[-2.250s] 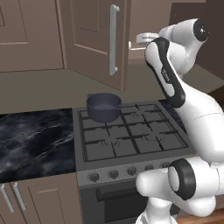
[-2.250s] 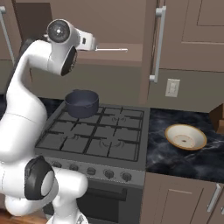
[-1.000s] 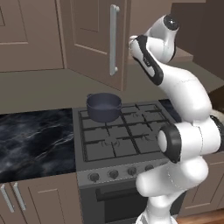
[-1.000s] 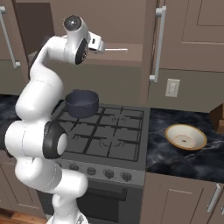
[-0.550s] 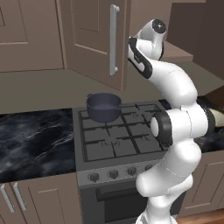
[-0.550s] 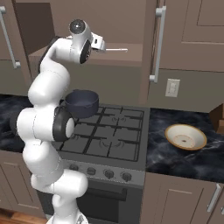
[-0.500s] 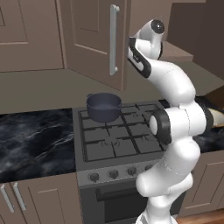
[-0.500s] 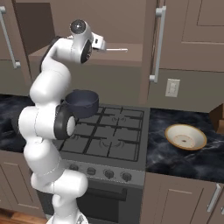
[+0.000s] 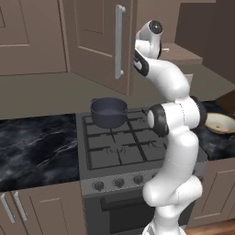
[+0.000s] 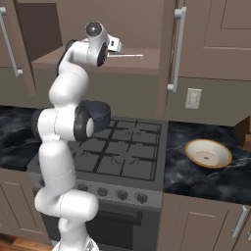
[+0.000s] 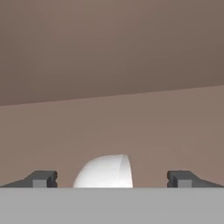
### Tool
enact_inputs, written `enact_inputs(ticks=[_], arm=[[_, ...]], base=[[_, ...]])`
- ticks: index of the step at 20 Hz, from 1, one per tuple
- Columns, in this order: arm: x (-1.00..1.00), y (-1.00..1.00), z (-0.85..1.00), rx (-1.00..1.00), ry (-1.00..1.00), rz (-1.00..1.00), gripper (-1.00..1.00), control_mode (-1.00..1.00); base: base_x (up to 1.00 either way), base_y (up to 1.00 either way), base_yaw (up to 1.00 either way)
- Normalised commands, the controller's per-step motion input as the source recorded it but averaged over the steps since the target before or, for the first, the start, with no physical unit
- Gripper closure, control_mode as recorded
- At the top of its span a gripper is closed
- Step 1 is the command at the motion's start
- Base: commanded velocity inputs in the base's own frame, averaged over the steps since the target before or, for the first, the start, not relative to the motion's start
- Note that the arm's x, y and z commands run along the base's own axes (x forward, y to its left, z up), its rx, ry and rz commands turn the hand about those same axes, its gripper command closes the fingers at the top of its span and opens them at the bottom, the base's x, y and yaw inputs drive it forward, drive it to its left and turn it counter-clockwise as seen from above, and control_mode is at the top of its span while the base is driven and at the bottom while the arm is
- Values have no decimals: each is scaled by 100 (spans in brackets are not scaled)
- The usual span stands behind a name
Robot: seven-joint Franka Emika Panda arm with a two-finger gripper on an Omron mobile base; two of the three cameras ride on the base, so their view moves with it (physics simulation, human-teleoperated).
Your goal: Open the cabinet and move the ladle to the pot. Then close the cabinet.
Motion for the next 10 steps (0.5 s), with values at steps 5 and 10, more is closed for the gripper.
enact_inputs(ticks=[5,10], arm=[[18,10,0,-2,3,0,100,-100],[0,6,-8,0,10,0,100,-100]], base=[[0,0,0],[0,0,0]])
